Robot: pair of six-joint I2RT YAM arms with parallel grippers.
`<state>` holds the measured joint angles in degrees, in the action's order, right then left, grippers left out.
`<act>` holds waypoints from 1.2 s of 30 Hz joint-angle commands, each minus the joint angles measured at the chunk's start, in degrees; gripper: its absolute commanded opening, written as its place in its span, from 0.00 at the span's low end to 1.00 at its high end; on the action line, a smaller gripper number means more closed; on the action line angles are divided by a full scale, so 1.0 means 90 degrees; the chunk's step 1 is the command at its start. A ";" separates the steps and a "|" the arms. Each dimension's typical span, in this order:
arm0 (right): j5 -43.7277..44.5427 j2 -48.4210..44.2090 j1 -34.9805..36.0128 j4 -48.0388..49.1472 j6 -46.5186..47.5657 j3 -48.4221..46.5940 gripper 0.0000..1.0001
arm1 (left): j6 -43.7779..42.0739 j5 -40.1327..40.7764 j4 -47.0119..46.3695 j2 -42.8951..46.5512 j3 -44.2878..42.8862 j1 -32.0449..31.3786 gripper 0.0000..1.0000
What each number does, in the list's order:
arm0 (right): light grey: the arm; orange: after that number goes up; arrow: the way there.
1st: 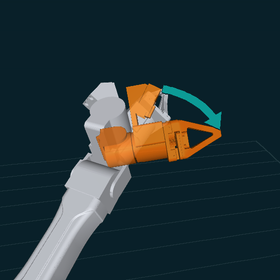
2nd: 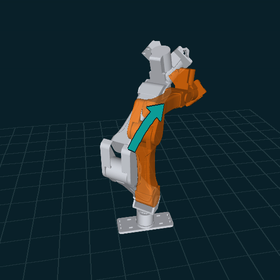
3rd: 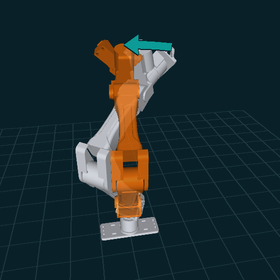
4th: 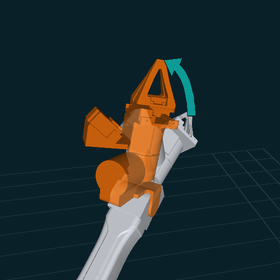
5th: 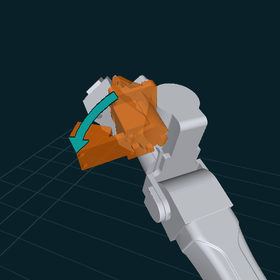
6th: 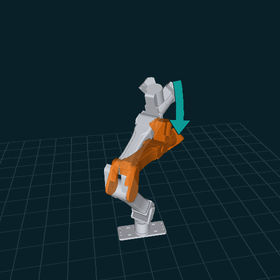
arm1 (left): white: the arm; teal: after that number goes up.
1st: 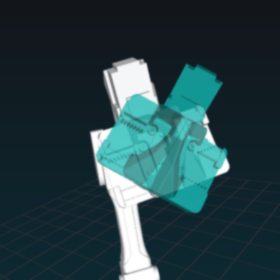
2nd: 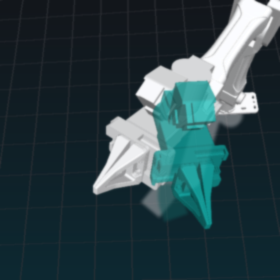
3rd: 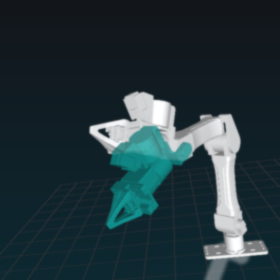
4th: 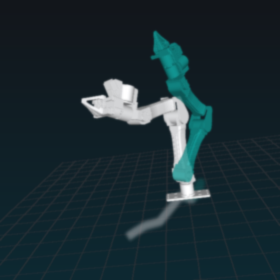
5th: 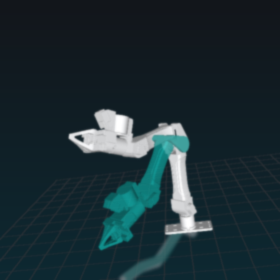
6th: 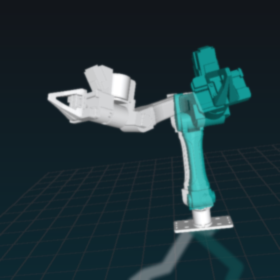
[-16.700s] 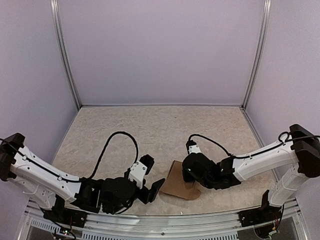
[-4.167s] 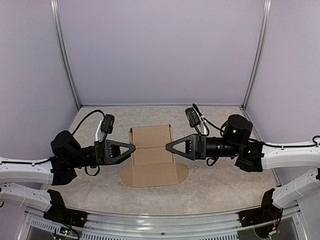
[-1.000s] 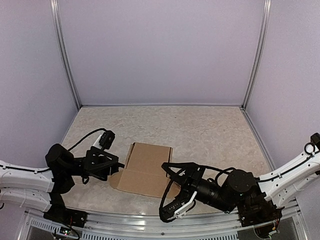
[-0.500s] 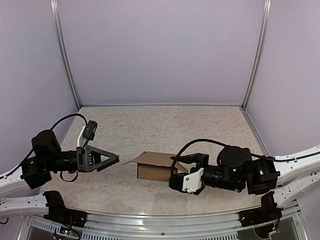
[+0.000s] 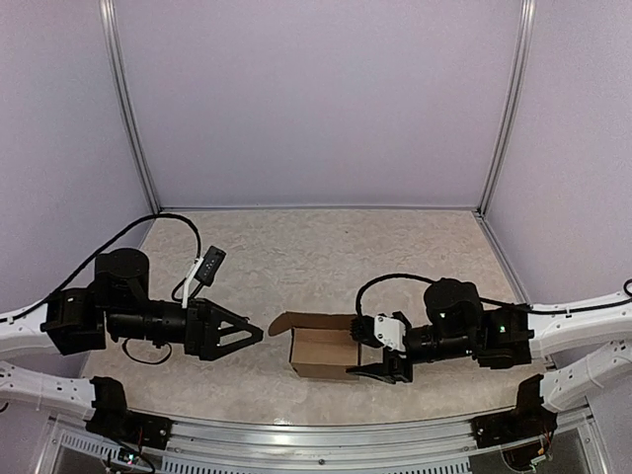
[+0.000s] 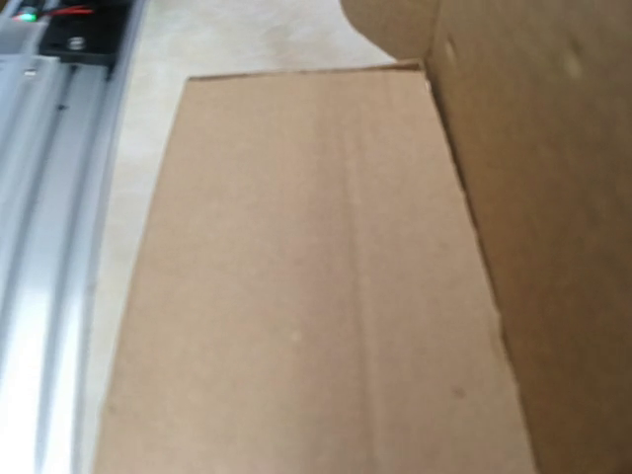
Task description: Fold the paper box
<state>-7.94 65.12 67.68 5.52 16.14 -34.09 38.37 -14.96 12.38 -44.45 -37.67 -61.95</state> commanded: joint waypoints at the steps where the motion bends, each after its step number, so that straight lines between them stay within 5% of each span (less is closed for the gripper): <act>1: -0.1086 0.0328 -0.0223 0.0621 -0.0922 0.0251 0.40 | -0.0731 0.1227 0.0974 -0.0400 -0.0519 -0.0268 0.97; 9: -0.1196 0.0806 -0.0285 0.1061 -0.1116 0.0402 0.37 | -0.1078 0.2218 0.1842 -0.1304 -0.1112 -0.0557 0.87; 36: -0.1305 0.1573 -0.0371 0.1672 -0.1213 0.0360 0.31 | -0.1753 0.2330 0.1941 -0.2806 -0.1709 -0.0748 0.19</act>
<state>-18.87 78.67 64.84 19.25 5.87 -29.82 23.86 5.52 29.12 -68.53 -51.03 -68.29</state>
